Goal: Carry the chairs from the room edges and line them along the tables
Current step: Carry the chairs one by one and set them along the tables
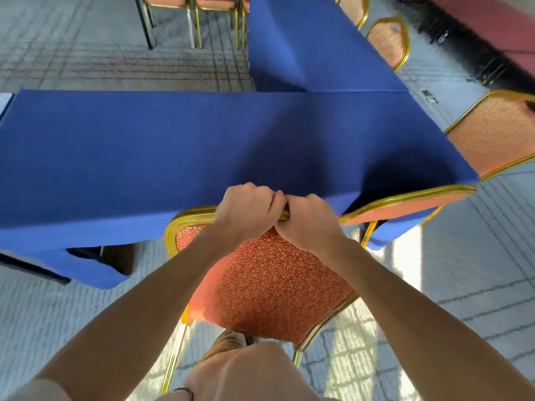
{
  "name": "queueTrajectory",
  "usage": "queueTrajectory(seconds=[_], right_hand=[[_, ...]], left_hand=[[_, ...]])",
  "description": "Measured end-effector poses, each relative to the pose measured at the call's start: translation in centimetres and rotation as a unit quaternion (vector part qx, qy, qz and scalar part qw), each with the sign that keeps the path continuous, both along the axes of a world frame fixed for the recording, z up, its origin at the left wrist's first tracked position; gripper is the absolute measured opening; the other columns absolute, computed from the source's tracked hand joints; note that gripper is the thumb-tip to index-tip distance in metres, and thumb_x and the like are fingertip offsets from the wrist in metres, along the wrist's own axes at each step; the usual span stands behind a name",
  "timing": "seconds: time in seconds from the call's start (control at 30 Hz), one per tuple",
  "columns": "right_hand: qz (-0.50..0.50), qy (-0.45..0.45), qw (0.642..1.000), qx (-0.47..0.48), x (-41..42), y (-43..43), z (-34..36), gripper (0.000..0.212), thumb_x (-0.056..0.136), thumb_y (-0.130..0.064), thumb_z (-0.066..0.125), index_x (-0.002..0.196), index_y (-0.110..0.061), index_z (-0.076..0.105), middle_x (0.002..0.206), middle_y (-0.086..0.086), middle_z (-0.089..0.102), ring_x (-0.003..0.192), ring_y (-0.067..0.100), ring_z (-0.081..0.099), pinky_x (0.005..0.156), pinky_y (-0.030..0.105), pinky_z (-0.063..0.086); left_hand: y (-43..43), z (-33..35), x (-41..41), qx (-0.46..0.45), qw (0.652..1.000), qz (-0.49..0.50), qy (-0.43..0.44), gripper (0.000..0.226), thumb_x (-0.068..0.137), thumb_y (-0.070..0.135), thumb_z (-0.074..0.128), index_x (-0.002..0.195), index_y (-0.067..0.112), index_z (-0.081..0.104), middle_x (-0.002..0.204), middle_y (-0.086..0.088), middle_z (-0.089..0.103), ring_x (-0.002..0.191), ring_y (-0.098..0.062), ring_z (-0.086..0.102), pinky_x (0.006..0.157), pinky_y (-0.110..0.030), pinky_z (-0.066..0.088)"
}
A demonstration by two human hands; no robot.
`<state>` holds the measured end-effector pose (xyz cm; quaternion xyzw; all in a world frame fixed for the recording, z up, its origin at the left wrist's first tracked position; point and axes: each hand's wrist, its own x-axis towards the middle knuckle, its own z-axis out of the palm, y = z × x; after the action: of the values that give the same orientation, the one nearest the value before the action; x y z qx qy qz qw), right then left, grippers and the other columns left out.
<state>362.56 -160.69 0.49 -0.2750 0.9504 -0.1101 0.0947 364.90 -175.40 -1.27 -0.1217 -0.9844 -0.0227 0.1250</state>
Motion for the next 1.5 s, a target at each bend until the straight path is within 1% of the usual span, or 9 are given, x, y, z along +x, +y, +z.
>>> queueTrajectory(seconds=[0.13,0.4,0.6,0.73,0.83,0.97,1.13,1.33,1.5], right_hand=[[0.01,0.005,1.0,0.024,-5.0,-0.5,0.8,0.021,0.093,-0.042,0.05,0.096,-0.022,0.058,0.088,0.005,0.065,0.083,0.029,0.064,0.067,0.037,0.048],[0.065,0.052,0.996,0.028,-8.8,0.1,0.5,0.027,0.093,-0.044,0.049,0.103,-0.02,0.057,0.09,0.004,0.065,0.082,0.028,0.064,0.068,0.038,0.048],[0.119,0.034,0.992,0.023,-7.7,3.1,-2.4,0.024,0.094,-0.039,0.052,0.105,-0.02,0.058,0.09,0.003,0.065,0.084,0.028,0.064,0.071,0.039,0.049],[0.149,0.003,0.988,0.036,-6.6,5.8,-4.5,0.023,0.093,-0.037,0.054,0.106,-0.019,0.06,0.094,0.005,0.066,0.087,0.029,0.064,0.073,0.04,0.049],[0.175,-0.019,0.983,0.043,-6.3,8.4,-5.5,0.021,0.094,-0.034,0.055,0.107,-0.02,0.062,0.096,0.005,0.067,0.088,0.028,0.064,0.074,0.039,0.05],[0.199,-0.03,0.979,0.017,-6.6,10.1,-6.3,0.019,0.093,-0.031,0.057,0.103,-0.018,0.065,0.096,0.005,0.067,0.089,0.029,0.064,0.075,0.04,0.05],[0.24,-0.039,0.97,0.018,-8.0,9.6,-5.8,0.021,0.092,-0.036,0.058,0.098,-0.017,0.065,0.088,0.006,0.066,0.083,0.029,0.063,0.07,0.038,0.049],[0.219,-0.053,0.973,0.052,-12.1,8.6,-4.6,0.029,0.092,-0.042,0.055,0.097,-0.015,0.064,0.088,0.006,0.065,0.082,0.029,0.061,0.07,0.037,0.048],[0.205,-0.049,0.975,0.07,-13.3,7.4,-4.3,0.027,0.091,-0.042,0.055,0.098,-0.017,0.063,0.088,0.006,0.064,0.083,0.029,0.062,0.07,0.038,0.048]], left_hand=[[-0.2,0.9,-4.9,0.005,1.0,0.011,0.003,0.049,0.104,0.028,0.018,0.086,0.022,0.064,0.068,0.009,0.059,0.057,-0.015,0.053,0.046,-0.028,0.041],[0.3,1.3,-7.2,0.012,0.999,0.028,0.03,0.024,0.093,0.016,0.056,0.069,0.019,0.062,0.051,0.007,0.053,0.042,-0.015,0.033,0.042,-0.019,0.012],[4.0,-1.4,-5.2,0.121,0.988,0.091,0.035,0.044,0.085,0.014,0.056,0.051,0.027,0.032,0.037,0.005,0.04,0.031,-0.018,0.039,0.03,-0.022,0.029],[7.0,-4.5,-3.5,0.057,0.99,0.131,0.003,0.03,0.081,0.015,0.054,0.052,0.017,0.047,0.041,0.001,0.046,0.032,-0.026,0.042,0.043,-0.017,0.017],[10.1,-7.0,-2.4,0.019,0.985,0.169,-0.004,0.033,0.085,0.021,0.043,0.056,0.014,0.057,0.044,-0.004,0.051,0.033,-0.029,0.048,0.038,-0.021,0.028],[12.3,-8.0,-1.6,0.057,0.977,0.202,-0.029,0.037,0.088,0.026,0.038,0.06,0.013,0.059,0.046,-0.007,0.053,0.037,-0.033,0.05,0.038,-0.028,0.034],[11.1,-8.1,-2.4,0.152,0.961,0.231,-0.016,0.059,0.092,0.046,0.019,0.069,0.013,0.062,0.064,-0.01,0.065,0.064,-0.04,0.058,0.056,-0.033,0.027],[10.0,-6.1,-6.3,0.196,0.959,0.203,-0.015,0.056,0.096,0.046,0.023,0.057,0.017,0.05,0.05,0.001,0.046,0.05,-0.025,0.046,0.05,-0.029,0.024],[9.1,-5.7,-7.8,0.177,0.968,0.179,0.011,0.05,0.098,0.027,0.041,0.049,0.021,0.038,0.041,0.01,0.032,0.034,-0.022,0.04,0.041,-0.02,0.019]])
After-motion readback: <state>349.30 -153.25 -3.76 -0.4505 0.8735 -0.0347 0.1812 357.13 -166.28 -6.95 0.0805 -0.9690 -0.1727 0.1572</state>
